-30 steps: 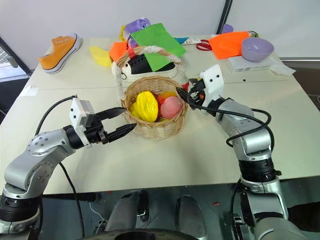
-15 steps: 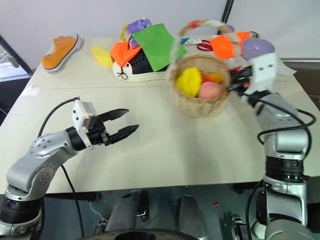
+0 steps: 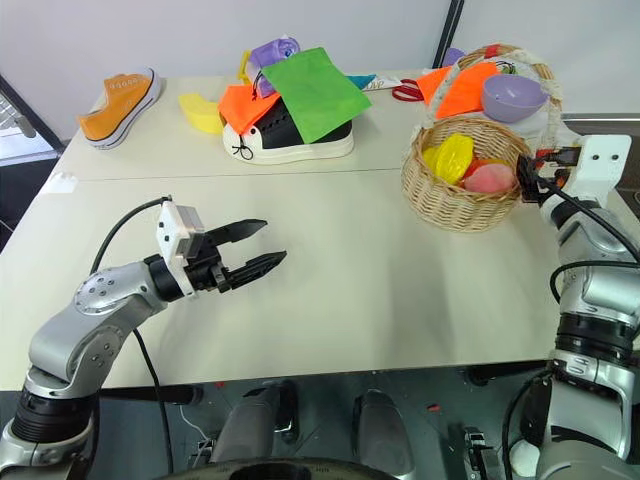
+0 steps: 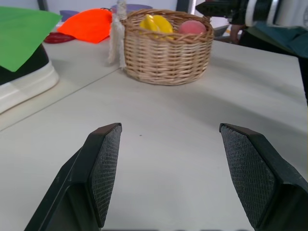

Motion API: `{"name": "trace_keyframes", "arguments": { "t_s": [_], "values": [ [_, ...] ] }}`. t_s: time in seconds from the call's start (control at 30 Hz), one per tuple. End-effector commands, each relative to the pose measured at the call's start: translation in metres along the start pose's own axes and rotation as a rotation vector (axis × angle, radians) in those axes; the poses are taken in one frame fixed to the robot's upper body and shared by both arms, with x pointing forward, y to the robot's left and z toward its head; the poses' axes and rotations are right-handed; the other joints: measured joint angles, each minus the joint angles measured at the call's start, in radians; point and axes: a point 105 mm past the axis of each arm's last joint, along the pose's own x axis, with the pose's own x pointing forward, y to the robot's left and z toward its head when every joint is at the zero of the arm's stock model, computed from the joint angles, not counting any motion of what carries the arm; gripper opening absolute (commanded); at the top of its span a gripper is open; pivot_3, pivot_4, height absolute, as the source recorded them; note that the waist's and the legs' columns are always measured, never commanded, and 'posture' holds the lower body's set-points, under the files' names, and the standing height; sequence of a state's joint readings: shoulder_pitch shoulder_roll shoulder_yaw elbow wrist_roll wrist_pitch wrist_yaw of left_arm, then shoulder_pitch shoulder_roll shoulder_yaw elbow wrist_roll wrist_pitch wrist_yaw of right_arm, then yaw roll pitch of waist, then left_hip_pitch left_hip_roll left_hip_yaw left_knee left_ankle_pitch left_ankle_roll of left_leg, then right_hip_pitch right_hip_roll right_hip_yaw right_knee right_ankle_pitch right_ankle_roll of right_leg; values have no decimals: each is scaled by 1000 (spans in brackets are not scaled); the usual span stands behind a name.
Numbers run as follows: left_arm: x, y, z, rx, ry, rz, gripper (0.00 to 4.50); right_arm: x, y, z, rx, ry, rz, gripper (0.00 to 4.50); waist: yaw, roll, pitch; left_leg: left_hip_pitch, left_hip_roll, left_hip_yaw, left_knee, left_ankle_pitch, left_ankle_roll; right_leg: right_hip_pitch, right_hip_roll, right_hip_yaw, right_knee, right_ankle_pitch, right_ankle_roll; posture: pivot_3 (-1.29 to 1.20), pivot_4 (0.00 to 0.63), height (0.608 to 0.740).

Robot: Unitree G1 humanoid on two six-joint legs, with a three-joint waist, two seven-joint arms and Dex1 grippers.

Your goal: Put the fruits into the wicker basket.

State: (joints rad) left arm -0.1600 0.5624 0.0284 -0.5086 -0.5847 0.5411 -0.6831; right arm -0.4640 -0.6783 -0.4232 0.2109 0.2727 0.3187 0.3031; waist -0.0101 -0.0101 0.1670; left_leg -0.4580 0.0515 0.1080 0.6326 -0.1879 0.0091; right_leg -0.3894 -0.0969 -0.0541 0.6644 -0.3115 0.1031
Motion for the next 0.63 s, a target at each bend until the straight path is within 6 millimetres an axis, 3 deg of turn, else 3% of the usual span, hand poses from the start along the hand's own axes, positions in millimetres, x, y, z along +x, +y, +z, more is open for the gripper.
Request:
{"name": "trace_keyframes", "arguments": {
  "t_s": [0.03,0.23,0.33,0.4,0.63],
  "values": [
    [-11,15,0,8,-12,106,3486,-15,-1,40,-132,-141,29,4484,-1,0,0,0,0,0,0,0,0,0,0,0,0,0,0,0,150,733],
    [-41,43,-24,-15,34,329,3486,-60,27,35,-126,-147,338,4484,-1,0,0,1,1,-1,0,0,0,1,0,0,0,0,0,0,150,733],
    [-65,59,-43,2,89,440,3486,-98,74,6,-106,-6,672,4484,1,0,0,1,1,-1,0,0,0,1,0,0,-1,0,0,0,150,733],
    [-75,65,-52,8,119,483,3486,-114,100,-5,-94,35,798,4484,-1,0,0,2,2,-1,-1,-1,0,2,0,0,-1,0,-1,0,150,733],
    [-92,66,-69,-23,119,570,3486,-110,154,-30,0,15,875,4484,-4,-2,-1,2,3,-1,0,-1,0,1,-3,0,-2,-2,-6,0,150,733]
  ]
}}
